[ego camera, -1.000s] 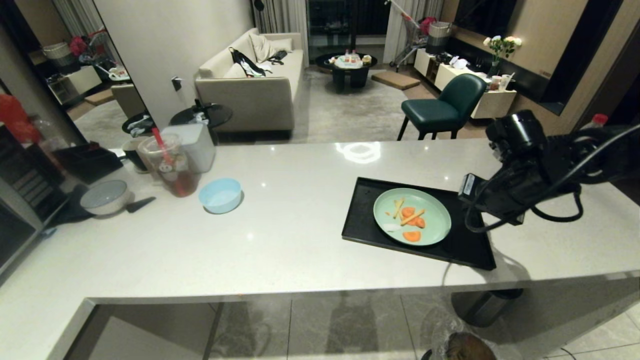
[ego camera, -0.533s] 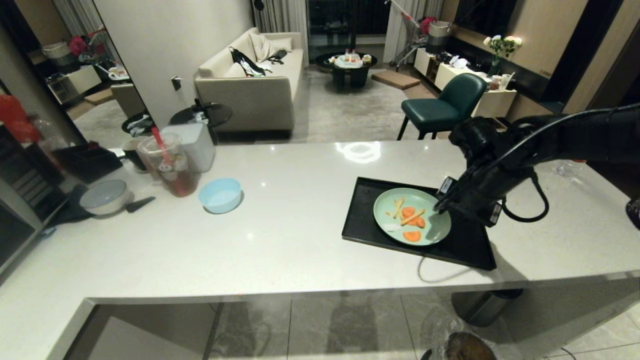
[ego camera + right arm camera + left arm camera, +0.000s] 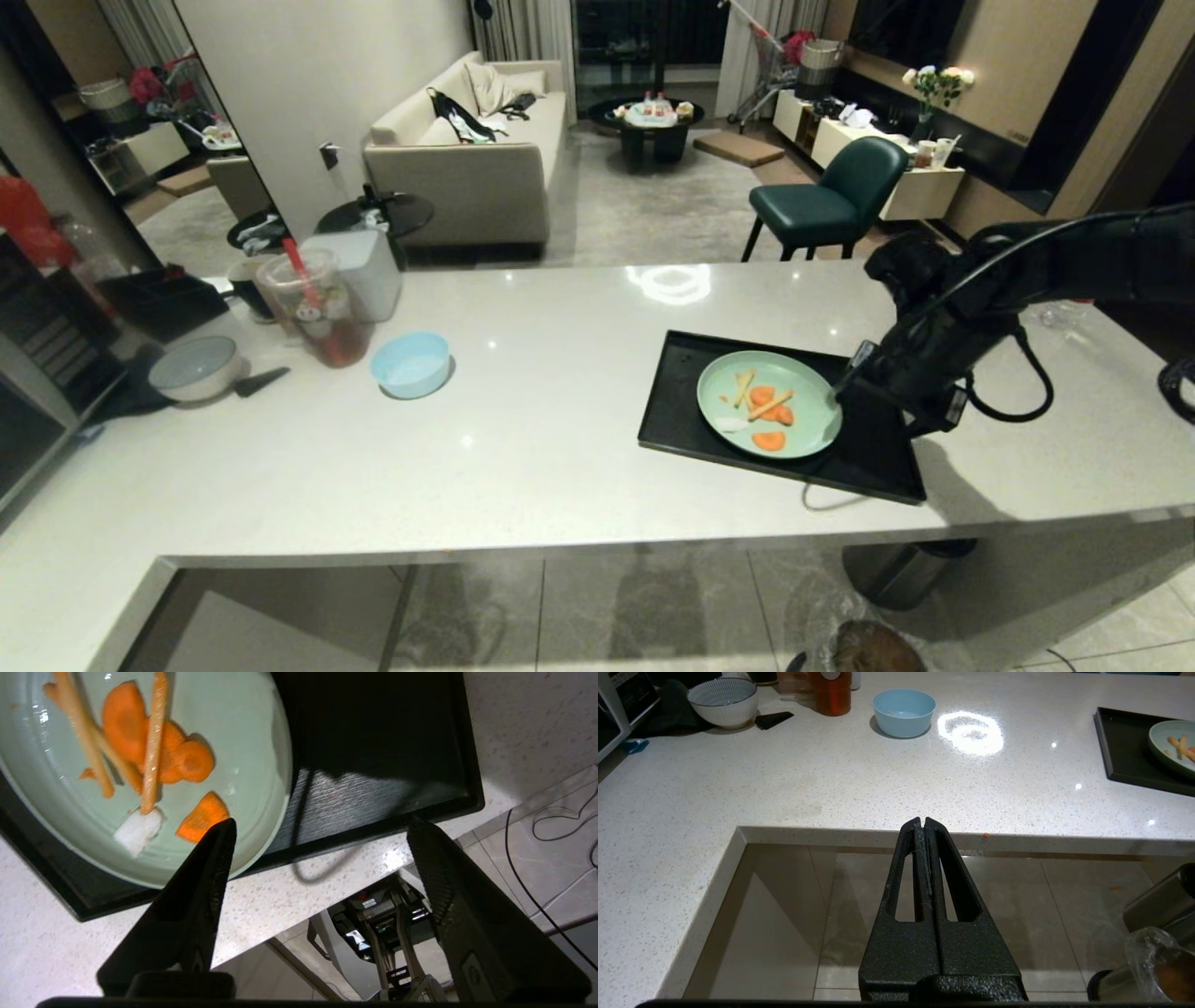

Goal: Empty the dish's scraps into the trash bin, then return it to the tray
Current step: Pick up the plate with leftover food

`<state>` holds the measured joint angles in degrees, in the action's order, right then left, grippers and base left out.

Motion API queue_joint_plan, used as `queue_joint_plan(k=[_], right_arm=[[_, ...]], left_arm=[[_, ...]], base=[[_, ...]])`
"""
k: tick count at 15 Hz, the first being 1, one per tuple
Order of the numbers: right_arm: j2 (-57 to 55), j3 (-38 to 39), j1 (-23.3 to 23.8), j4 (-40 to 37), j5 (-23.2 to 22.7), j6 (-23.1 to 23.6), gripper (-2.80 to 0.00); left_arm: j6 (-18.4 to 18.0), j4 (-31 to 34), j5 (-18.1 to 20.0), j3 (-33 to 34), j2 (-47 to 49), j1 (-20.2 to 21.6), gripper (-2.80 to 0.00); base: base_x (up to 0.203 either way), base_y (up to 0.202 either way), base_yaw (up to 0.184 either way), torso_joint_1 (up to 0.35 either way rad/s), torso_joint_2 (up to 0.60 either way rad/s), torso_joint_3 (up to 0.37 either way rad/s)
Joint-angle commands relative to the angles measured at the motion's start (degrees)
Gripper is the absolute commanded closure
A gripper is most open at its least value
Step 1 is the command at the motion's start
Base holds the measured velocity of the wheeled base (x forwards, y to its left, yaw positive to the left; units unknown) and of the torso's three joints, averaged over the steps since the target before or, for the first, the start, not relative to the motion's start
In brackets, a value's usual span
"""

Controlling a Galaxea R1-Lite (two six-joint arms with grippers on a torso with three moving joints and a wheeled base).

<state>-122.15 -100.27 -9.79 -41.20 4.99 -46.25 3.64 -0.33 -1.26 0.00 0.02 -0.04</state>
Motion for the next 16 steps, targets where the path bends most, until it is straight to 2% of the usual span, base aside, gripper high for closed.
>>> queue_joint_plan(k=[1,8,16], right_arm=[[-1.9,0.0,1.0,0.1,0.1,-0.2,-2.80],[-9.7,-2.5,1.1,7.1,0.1,-1.1,-2.80],[-11.9,-5.1,0.7,7.4,-0.1,-2.2,-2.80]], left_arm=[[0.0,0.0,-0.1,0.0,0.1,0.0,0.00],[0.0,0.0,-0.1,0.0,0.1,-0.1,0.00],[0.0,0.0,-0.1,0.0,0.1,-0.1,0.00]], base=[[0.000,0.000,0.000,0.000,0.00,0.000],[0.000,0.000,0.000,0.000,0.00,0.000],[0.000,0.000,0.000,0.000,0.00,0.000]])
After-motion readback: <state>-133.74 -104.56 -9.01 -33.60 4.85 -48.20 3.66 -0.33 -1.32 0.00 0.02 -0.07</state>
